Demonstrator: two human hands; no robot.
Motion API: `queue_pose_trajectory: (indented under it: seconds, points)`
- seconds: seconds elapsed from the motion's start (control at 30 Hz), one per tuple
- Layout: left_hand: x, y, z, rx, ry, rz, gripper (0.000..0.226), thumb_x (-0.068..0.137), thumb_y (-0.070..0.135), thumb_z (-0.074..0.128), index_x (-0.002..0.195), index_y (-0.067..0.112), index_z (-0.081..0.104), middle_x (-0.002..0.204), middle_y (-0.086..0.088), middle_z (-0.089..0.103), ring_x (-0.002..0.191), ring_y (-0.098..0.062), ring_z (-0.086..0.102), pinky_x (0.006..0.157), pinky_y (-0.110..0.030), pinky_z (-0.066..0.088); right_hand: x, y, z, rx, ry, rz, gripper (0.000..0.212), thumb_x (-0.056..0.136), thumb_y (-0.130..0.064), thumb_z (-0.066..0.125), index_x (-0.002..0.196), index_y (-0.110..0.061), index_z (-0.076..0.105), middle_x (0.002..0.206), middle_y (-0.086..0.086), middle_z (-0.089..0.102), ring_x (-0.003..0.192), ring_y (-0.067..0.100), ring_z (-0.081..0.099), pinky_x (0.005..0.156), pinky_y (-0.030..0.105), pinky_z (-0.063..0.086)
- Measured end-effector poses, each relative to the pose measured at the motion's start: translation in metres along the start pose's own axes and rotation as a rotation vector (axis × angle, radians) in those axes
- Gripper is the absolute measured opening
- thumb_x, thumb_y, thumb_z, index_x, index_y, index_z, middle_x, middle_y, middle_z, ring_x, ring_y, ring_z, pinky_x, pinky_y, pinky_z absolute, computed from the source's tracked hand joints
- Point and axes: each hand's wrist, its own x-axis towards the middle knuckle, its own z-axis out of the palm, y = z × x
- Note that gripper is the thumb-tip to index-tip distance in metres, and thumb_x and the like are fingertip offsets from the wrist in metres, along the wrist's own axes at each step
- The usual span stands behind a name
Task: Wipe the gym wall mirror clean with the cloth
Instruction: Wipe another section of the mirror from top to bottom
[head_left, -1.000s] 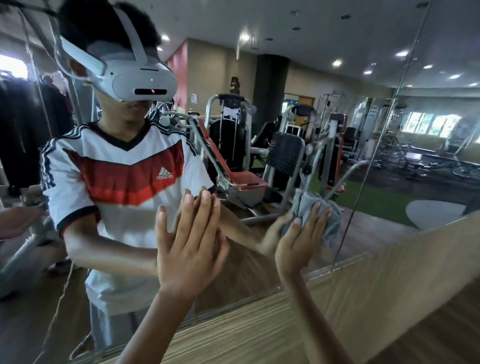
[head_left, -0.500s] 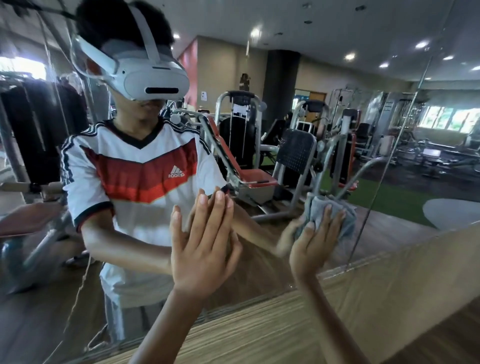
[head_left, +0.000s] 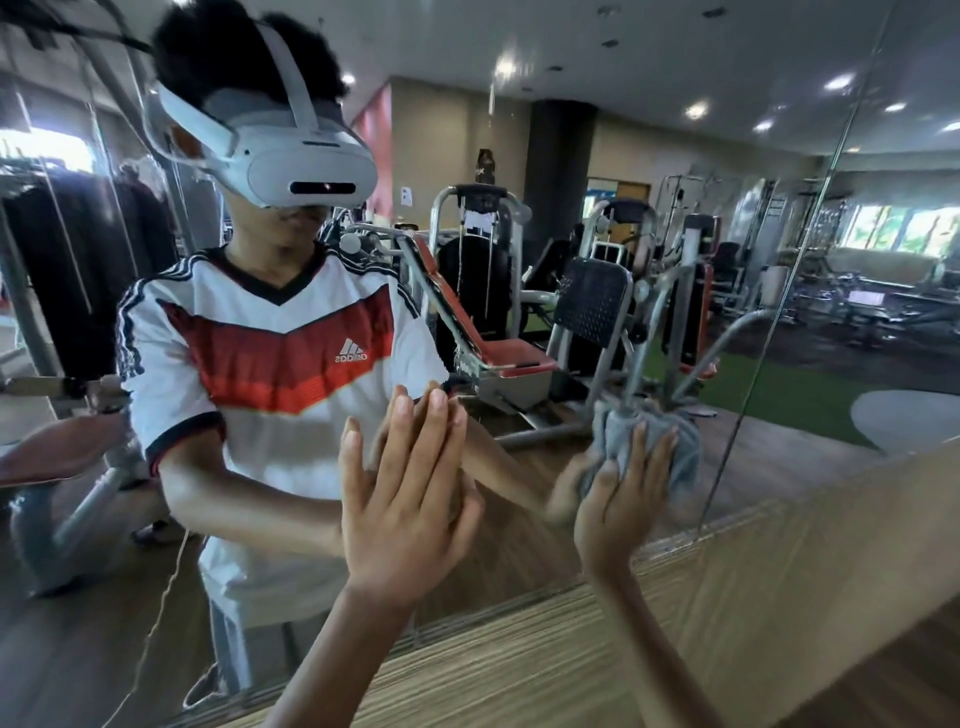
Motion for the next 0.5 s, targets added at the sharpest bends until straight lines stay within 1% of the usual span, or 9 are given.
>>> queue_pose_trajectory:
  seconds: [0.07, 0.13, 0.23, 0.3, 0.33, 0.37, 0.4, 0.47, 0.5]
  points:
    - [-0.001, 0.000, 0.000, 0.002, -0.004, 0.003, 0.060, 0.088, 0.027, 0.056, 0.145, 0.009, 0.049, 0.152, -0.009, 0.045, 0.149, -0.028, 0.030, 0.121, -0.056, 0.017, 0.020, -0.028, 0.005, 0.051, 0.031, 0.081, 0.054, 0.100, -0.023, 0.034, 0.151, -0.003, 0.034, 0.160, 0.024, 0.021, 0.151, 0.027, 0.014, 0.124, 0.034, 0.011]
    - [-0.001, -0.001, 0.000, 0.009, -0.007, 0.010, 0.061, 0.088, 0.027, 0.058, 0.145, 0.008, 0.049, 0.152, -0.010, 0.045, 0.150, -0.028, 0.029, 0.121, -0.056, 0.016, 0.023, -0.048, 0.008, 0.051, 0.019, -0.010, 0.054, 0.104, -0.030, 0.031, 0.152, -0.005, 0.033, 0.161, 0.021, 0.018, 0.153, 0.026, 0.011, 0.123, 0.037, 0.011]
    - [-0.002, -0.002, 0.001, 0.004, -0.012, 0.023, 0.060, 0.088, 0.027, 0.058, 0.144, 0.008, 0.051, 0.152, -0.011, 0.045, 0.149, -0.029, 0.031, 0.121, -0.056, 0.017, 0.002, -0.043, 0.008, -0.007, -0.044, -0.351, 0.051, 0.106, -0.031, 0.030, 0.153, -0.011, 0.031, 0.162, 0.018, 0.020, 0.152, 0.030, 0.017, 0.121, 0.050, 0.020]
    - [-0.001, -0.003, 0.000, 0.000, -0.015, 0.027, 0.061, 0.087, 0.027, 0.059, 0.144, 0.008, 0.050, 0.152, -0.010, 0.045, 0.148, -0.029, 0.032, 0.121, -0.055, 0.017, -0.014, -0.013, 0.003, -0.074, -0.103, -0.614, 0.051, 0.106, -0.032, 0.031, 0.156, -0.023, 0.029, 0.165, 0.011, 0.015, 0.152, 0.028, 0.019, 0.122, 0.046, 0.021]
    - [-0.001, -0.003, -0.002, -0.007, -0.017, 0.027, 0.061, 0.087, 0.027, 0.060, 0.144, 0.008, 0.050, 0.152, -0.010, 0.045, 0.147, -0.029, 0.032, 0.121, -0.055, 0.017, -0.018, 0.004, -0.001, -0.095, -0.135, -0.669, 0.052, 0.105, -0.032, 0.030, 0.157, -0.027, 0.026, 0.167, 0.007, 0.013, 0.152, 0.026, 0.018, 0.123, 0.042, 0.020]
    - [0.000, -0.004, -0.004, -0.015, -0.017, 0.027, 0.060, 0.087, 0.027, 0.060, 0.144, 0.009, 0.052, 0.151, -0.010, 0.046, 0.147, -0.028, 0.033, 0.121, -0.053, 0.017, -0.019, 0.016, -0.006, -0.100, -0.149, -0.646, 0.052, 0.105, -0.032, 0.029, 0.157, -0.027, 0.026, 0.167, 0.004, 0.010, 0.153, 0.024, 0.016, 0.123, 0.041, 0.020]
    - [0.001, -0.004, -0.005, -0.022, -0.018, 0.024, 0.058, 0.087, 0.027, 0.060, 0.142, 0.009, 0.054, 0.150, -0.010, 0.048, 0.146, -0.028, 0.035, 0.121, -0.052, 0.018, -0.017, 0.022, -0.009, -0.092, -0.145, -0.547, 0.052, 0.105, -0.032, 0.030, 0.156, -0.023, 0.029, 0.167, 0.004, 0.008, 0.153, 0.024, 0.014, 0.122, 0.044, 0.021]
    - [0.007, -0.006, -0.009, -0.026, -0.022, 0.004, 0.054, 0.088, 0.028, 0.059, 0.140, 0.012, 0.058, 0.150, -0.009, 0.050, 0.145, -0.025, 0.036, 0.120, -0.046, 0.017, 0.002, 0.011, -0.008, -0.051, -0.092, -0.234, 0.053, 0.103, -0.027, 0.034, 0.152, -0.008, 0.032, 0.165, 0.009, 0.011, 0.153, 0.026, 0.012, 0.119, 0.053, 0.022]
    - [0.012, -0.007, -0.011, -0.029, -0.023, -0.008, 0.052, 0.090, 0.029, 0.057, 0.140, 0.013, 0.058, 0.150, -0.008, 0.050, 0.144, -0.023, 0.035, 0.119, -0.044, 0.015, 0.018, -0.005, -0.006, -0.027, -0.054, -0.092, 0.054, 0.102, -0.026, 0.035, 0.152, -0.006, 0.030, 0.164, 0.013, 0.014, 0.152, 0.026, 0.012, 0.118, 0.054, 0.022]
